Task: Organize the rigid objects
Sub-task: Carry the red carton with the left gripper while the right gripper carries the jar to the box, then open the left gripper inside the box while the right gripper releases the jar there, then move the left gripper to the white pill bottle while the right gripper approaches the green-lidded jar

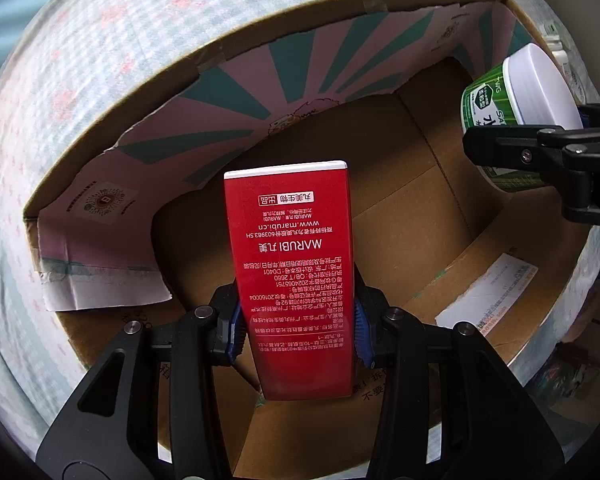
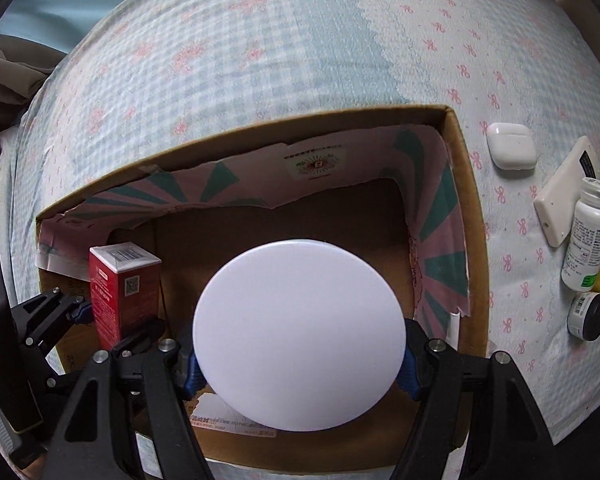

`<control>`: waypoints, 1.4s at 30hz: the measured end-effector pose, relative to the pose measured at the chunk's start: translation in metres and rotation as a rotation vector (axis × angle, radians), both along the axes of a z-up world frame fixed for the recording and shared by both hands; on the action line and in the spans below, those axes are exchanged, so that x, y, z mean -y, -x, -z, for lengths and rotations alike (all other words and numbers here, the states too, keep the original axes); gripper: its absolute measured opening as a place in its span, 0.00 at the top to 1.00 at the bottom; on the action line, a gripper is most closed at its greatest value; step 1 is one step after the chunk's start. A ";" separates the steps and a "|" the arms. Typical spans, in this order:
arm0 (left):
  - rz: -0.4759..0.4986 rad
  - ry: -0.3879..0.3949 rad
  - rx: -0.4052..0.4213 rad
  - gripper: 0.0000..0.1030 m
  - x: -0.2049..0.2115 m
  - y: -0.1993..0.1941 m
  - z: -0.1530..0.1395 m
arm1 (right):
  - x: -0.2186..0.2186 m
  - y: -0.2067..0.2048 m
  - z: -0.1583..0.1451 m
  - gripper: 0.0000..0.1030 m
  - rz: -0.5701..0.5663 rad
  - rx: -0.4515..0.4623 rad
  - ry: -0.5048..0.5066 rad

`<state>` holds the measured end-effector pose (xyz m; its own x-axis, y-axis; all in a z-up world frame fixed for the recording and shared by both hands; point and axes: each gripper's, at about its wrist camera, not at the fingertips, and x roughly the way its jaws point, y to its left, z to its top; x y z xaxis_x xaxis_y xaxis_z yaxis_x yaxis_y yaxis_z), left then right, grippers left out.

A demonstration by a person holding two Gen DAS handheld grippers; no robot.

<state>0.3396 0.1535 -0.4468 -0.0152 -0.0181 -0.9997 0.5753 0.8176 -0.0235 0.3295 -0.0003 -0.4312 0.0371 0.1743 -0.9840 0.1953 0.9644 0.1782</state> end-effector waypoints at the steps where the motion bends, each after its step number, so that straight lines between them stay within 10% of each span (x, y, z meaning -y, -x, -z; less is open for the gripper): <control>1: 0.011 -0.005 -0.001 0.63 0.001 0.001 0.002 | -0.001 0.000 0.002 0.35 -0.002 0.000 -0.002; 8: 0.067 -0.008 0.015 0.60 0.008 0.004 -0.001 | -0.004 -0.005 0.004 0.33 -0.021 0.024 -0.006; 9: 0.071 -0.002 0.022 0.42 0.010 0.006 -0.004 | -0.006 -0.007 0.003 0.31 -0.033 0.036 0.021; 10: 0.072 0.010 0.022 0.00 0.011 0.006 -0.008 | -0.008 -0.009 0.003 0.13 -0.044 0.038 0.024; 11: 0.067 0.027 0.030 0.03 0.011 0.006 -0.014 | -0.008 -0.010 0.004 0.00 -0.049 0.014 0.004; 25: -0.023 0.079 0.100 0.00 -0.016 0.000 -0.069 | 0.004 0.003 -0.029 0.00 -0.005 0.046 0.028; 42: -0.126 0.143 0.285 0.00 -0.037 0.061 -0.191 | -0.010 0.053 -0.155 0.00 -0.108 0.231 0.112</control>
<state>0.2791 0.1905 -0.2556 0.2762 -0.1425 -0.9505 0.4695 0.8829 0.0041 0.2766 0.0093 -0.2766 0.2494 0.0797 -0.9651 0.0565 0.9937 0.0967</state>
